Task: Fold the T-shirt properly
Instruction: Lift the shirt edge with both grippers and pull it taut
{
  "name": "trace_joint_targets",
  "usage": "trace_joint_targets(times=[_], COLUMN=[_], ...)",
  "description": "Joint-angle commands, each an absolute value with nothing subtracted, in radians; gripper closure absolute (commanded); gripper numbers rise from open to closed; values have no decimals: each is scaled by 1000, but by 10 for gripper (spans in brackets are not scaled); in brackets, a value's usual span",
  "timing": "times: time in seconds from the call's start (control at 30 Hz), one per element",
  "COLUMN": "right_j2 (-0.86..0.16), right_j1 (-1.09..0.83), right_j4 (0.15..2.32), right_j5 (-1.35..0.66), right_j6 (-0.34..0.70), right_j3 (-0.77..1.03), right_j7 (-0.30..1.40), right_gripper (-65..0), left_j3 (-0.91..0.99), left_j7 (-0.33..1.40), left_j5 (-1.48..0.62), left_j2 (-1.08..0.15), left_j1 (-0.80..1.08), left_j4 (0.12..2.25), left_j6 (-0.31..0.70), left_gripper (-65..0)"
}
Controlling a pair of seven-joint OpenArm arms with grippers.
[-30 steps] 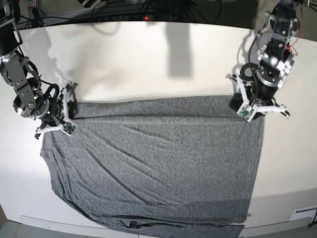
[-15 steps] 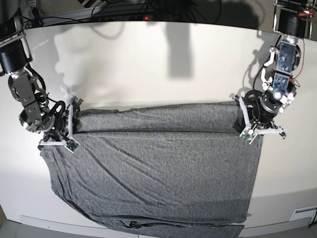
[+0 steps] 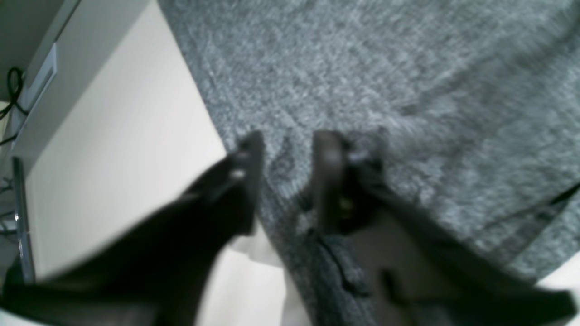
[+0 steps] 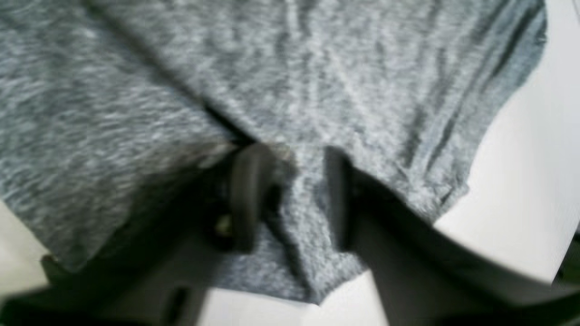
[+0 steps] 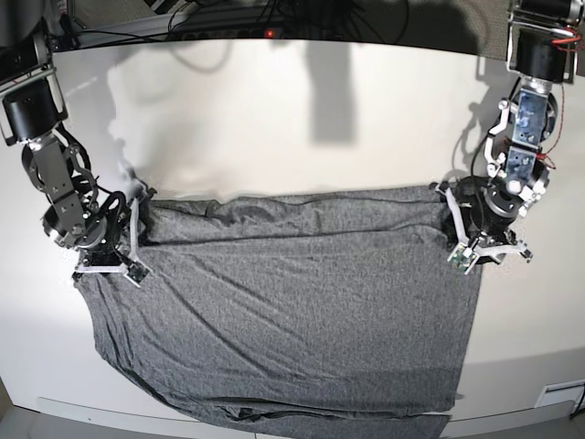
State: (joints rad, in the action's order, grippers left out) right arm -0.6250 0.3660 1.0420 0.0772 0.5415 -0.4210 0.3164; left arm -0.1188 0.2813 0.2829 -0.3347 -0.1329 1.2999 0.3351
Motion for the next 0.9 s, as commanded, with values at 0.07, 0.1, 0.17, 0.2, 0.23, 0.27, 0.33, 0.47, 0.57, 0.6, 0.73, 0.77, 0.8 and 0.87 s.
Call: trace_joint_targets(times=[0.07, 0.1, 0.17, 0.2, 0.23, 0.27, 0.33, 0.47, 0.57, 0.6, 0.73, 0.77, 0.8, 0.87], right_j2=[-643, -643, -646, -648, -649, -652, -660, -677, -691, -695, -712, -717, -723, -735], right_j1=[399, 402, 410, 413, 416, 415, 414, 414, 413, 413, 413, 413, 413, 413], right_j4=[1053, 1054, 1055, 1057, 1061, 1068, 1088, 1123, 1140, 1142, 1152, 1156, 1158, 1163], right_j5=[71, 71, 67, 67, 68, 68, 68, 68, 67, 63, -31, -57, -75, -106], right_j6=[513, 500, 492, 492, 493, 493, 494, 502, 519, 528, 600, 620, 635, 649], right_j3=[-411, -411, -411, -411, -411, -411, -411, -411, -411, -411, -411, -411, -411, -411], right_j7=[312, 312, 313, 315, 316, 325, 342, 372, 385, 387, 434, 454, 471, 492], right_gripper=[-291, -291, -291, -290, -290, -290, -290, -290, -290, -290, -289, -289, -289, -289], left_j3=[-112, -112, -112, -112, -112, -112, -112, -113, -113, -113, -145, -170, -201, -278], left_j7=[276, 290, 316, 332, 346, 360, 389, 446, 502, 513, 523, 522, 519, 497], left_j5=[279, 279, 279, 279, 279, 278, 279, 233, 137, 99, 36, 37, 57, 137], left_j2=[-353, -355, -364, -369, -376, -384, -403, -459, -505, -518, -558, -569, -580, -603], left_j1=[-155, -156, -158, -159, -158, -157, -152, -147, -147, -146, -119, -109, -96, -71], left_j4=[1315, 1315, 1316, 1316, 1317, 1319, 1334, 1405, 1482, 1502, 1538, 1538, 1538, 1538], left_j6=[321, 321, 321, 318, 318, 319, 319, 337, 437, 478, 602, 617, 627, 629], left_gripper=[-245, -245, -245, -245, -245, -245, -245, -245, -245, -245, -245, -245, -245, -245])
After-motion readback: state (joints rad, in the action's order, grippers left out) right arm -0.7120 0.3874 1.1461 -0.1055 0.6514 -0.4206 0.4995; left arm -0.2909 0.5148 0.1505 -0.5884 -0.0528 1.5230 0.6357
